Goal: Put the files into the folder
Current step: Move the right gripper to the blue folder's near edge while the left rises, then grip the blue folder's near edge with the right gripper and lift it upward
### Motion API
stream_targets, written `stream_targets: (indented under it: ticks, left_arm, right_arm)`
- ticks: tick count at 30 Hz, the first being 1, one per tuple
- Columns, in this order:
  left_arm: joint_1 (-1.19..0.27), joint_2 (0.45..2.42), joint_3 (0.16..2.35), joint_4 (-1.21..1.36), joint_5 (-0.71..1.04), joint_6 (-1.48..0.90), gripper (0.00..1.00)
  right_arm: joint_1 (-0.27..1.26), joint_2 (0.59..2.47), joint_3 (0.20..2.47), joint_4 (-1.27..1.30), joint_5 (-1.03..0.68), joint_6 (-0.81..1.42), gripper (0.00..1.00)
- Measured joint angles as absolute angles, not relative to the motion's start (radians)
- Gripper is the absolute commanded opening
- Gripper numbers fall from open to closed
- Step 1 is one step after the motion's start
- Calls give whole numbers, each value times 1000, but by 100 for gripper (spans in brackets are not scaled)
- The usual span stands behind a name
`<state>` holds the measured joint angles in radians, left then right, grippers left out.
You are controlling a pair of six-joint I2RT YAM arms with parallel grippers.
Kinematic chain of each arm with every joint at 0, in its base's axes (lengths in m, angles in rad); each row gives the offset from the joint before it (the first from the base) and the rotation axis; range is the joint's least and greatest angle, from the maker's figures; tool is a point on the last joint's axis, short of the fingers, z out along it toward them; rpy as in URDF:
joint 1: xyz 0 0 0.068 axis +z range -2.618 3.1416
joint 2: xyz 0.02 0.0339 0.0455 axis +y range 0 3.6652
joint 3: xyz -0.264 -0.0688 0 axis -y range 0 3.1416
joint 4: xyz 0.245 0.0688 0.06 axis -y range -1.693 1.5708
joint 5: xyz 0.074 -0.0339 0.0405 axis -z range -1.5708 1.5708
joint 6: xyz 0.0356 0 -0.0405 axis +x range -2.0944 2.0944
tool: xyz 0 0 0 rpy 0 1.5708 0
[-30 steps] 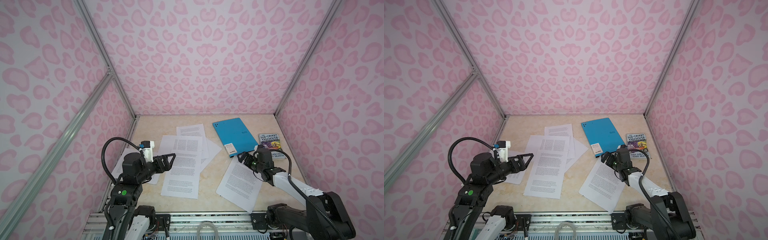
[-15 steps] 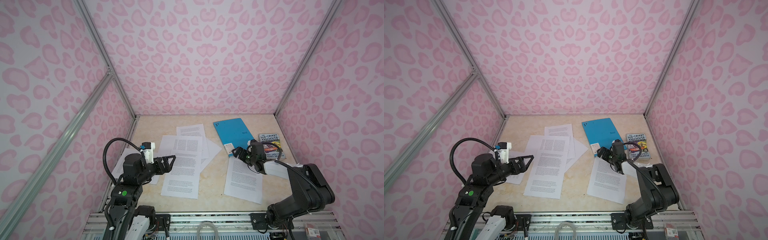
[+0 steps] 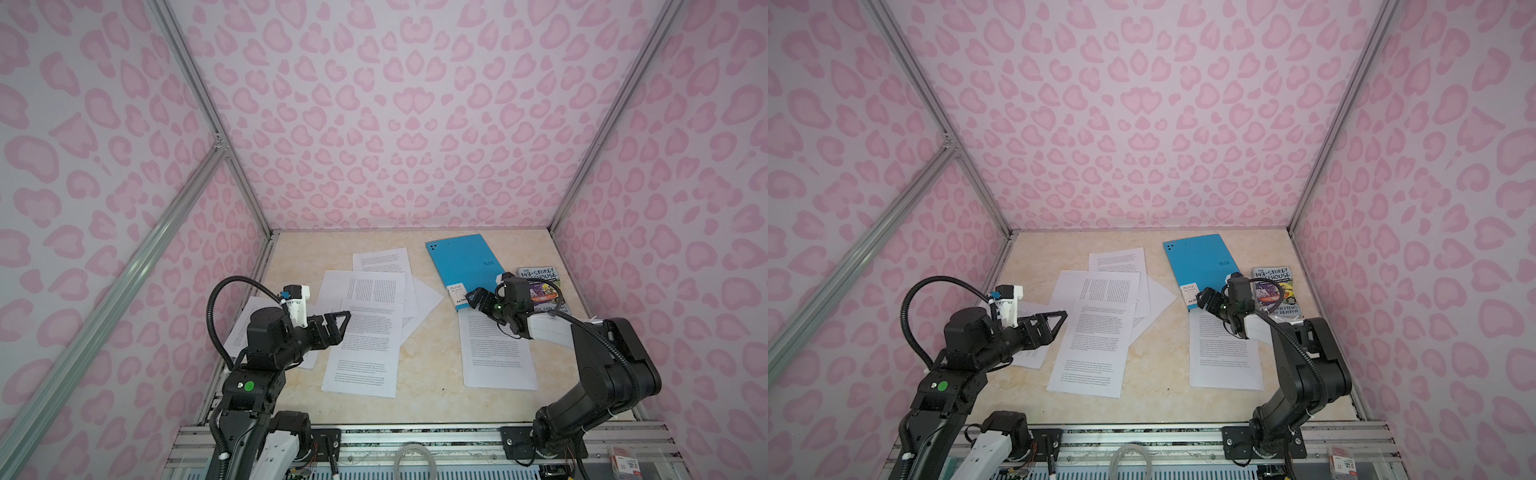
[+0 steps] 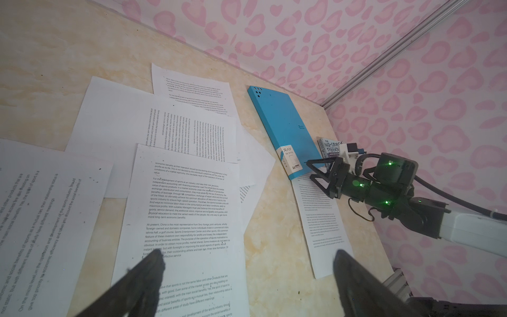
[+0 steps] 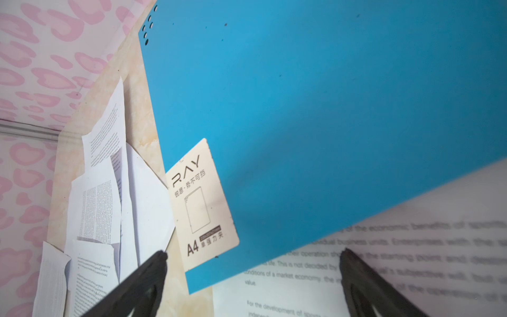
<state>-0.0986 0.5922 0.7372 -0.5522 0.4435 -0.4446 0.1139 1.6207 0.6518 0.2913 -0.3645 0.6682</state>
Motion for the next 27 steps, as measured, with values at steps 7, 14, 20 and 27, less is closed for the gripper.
stream_targets:
  ticks: [7, 14, 20, 27]
  left_arm:
    - [-99, 584, 733, -553, 440, -445, 97]
    - [-99, 577, 730, -554, 437, -445, 97]
    - [-99, 577, 730, -554, 437, -445, 97]
    - [-99, 577, 728, -554, 437, -445, 97]
  right_arm:
    - [61, 1710, 643, 499, -503, 783, 91]
    - [29, 1790, 597, 757, -577, 967, 78]
    - [24, 1861, 577, 960, -589, 1101, 64]
    - [22, 1947, 581, 1189, -590, 1208, 55]
